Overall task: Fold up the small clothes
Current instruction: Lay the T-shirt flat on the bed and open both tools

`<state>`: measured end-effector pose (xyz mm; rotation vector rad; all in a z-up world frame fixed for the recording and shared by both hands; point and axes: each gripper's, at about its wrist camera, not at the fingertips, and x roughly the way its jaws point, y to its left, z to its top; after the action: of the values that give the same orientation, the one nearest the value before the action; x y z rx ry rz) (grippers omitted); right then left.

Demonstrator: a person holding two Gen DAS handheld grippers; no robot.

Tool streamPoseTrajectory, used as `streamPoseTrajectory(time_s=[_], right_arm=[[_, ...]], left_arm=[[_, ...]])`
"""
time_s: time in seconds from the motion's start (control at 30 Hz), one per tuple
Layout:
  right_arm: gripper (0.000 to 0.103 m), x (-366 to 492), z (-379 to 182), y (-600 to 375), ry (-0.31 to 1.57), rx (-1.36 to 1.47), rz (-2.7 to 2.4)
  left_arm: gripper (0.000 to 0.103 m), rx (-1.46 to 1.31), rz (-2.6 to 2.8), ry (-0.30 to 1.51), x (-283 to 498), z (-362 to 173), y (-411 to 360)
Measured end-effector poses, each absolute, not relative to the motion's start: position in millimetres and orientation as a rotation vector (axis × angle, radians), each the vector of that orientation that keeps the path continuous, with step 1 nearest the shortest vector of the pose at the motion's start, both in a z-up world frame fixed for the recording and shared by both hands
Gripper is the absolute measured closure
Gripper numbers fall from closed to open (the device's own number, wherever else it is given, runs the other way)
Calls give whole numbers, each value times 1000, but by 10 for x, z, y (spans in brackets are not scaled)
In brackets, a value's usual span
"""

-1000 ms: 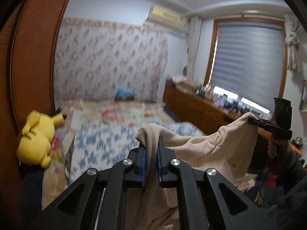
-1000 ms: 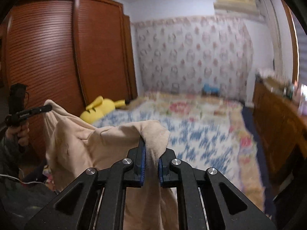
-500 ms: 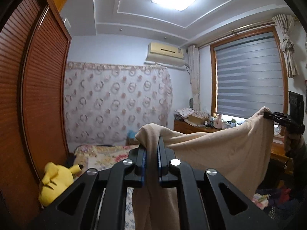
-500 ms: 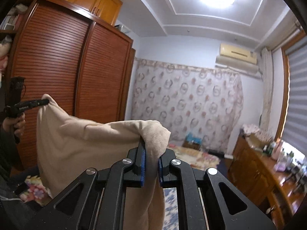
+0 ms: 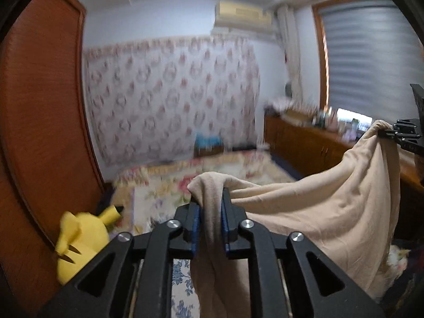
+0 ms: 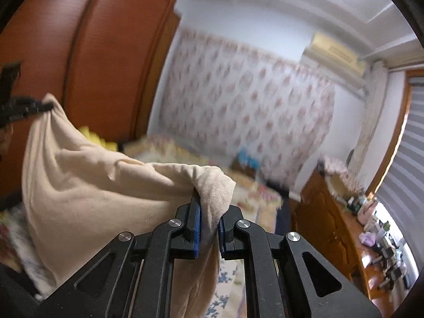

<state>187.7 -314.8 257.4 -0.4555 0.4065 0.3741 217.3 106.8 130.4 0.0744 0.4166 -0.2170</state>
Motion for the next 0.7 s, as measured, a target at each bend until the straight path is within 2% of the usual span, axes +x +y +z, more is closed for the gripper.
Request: streamPoseTrajectory(time_s=[0.07,0.13,0.23,0.3,0.33,0.37,0.57,0.7], right_arm=[[93,2397,2043,-3109,499,-458,359],[86,2872,1492,-3105,598,-459,297],[86,3226,902,-3193,700,-406,252],[81,3255,682,-3239,720,-392,248],[74,3243,584,-3284,732,-384,248],[70,3226,523,-3327,742,-378,250],[66,2761,471,-3604,765,-275,295],[60,2303,469,-3672,775,-216,328]], left_arm=[[77,113,-189,502,2658,887,997],[78,111,-184,559,2943,578,991],[77,97,-195,661,3123,182,975],[75,123,-204,669,3055,45,945],[70,121,-205,671,2996,36,925],[65,113,-212,679,2921,2,926],[51,108,-267,697,2398,14,969],[50,109,-288,741,1933,-157,1013]])
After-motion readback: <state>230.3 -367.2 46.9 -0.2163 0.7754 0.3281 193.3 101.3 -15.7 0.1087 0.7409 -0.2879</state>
